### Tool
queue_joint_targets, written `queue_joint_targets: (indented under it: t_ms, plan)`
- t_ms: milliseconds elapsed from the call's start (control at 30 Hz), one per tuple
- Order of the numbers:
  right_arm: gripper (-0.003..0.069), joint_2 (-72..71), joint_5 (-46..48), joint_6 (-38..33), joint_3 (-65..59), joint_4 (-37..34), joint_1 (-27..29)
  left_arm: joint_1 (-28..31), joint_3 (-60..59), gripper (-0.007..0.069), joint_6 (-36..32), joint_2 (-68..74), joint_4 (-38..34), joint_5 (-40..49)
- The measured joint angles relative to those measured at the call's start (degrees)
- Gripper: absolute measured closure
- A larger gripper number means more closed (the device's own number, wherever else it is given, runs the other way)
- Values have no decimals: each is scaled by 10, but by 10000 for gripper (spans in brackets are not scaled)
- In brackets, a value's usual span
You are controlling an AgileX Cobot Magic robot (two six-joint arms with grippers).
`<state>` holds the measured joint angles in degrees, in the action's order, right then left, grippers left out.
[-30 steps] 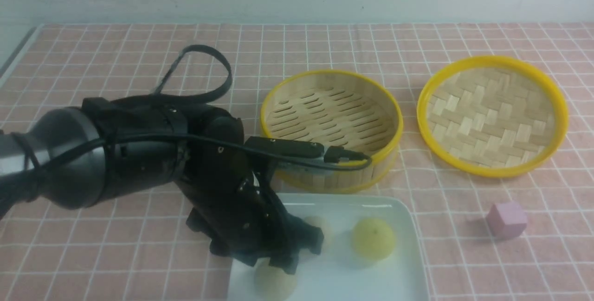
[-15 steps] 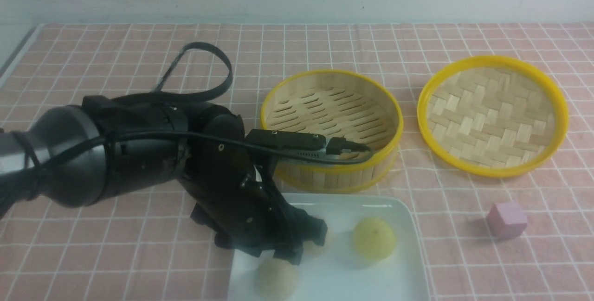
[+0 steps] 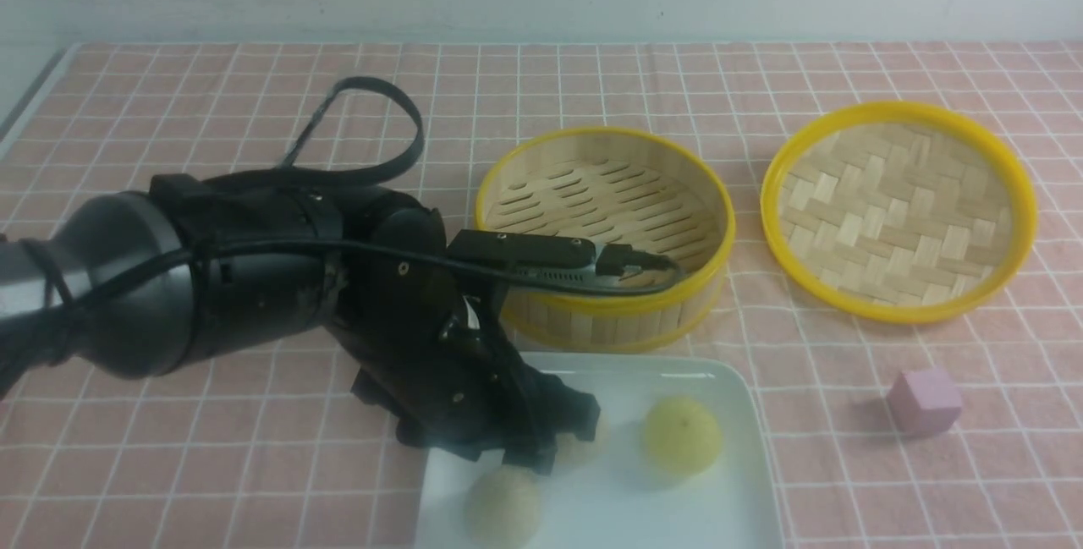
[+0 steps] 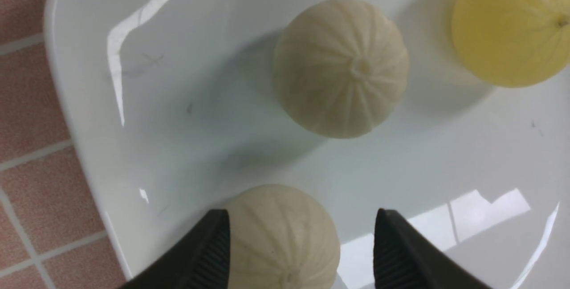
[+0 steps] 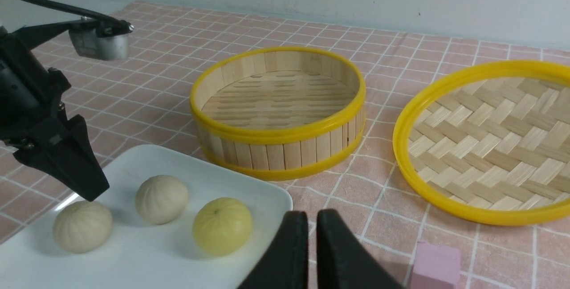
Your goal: Put the steamed buns into the plate on the pink tablecloth.
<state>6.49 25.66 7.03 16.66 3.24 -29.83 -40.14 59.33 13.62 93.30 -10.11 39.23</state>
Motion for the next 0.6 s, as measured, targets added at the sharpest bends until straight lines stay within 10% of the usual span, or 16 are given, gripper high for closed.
queue_joint_targets:
  t_ms: [600]
  plan:
    - [617,-66,-3,0,-140,-2,216,-2,0,370,-78,-84,31,6]
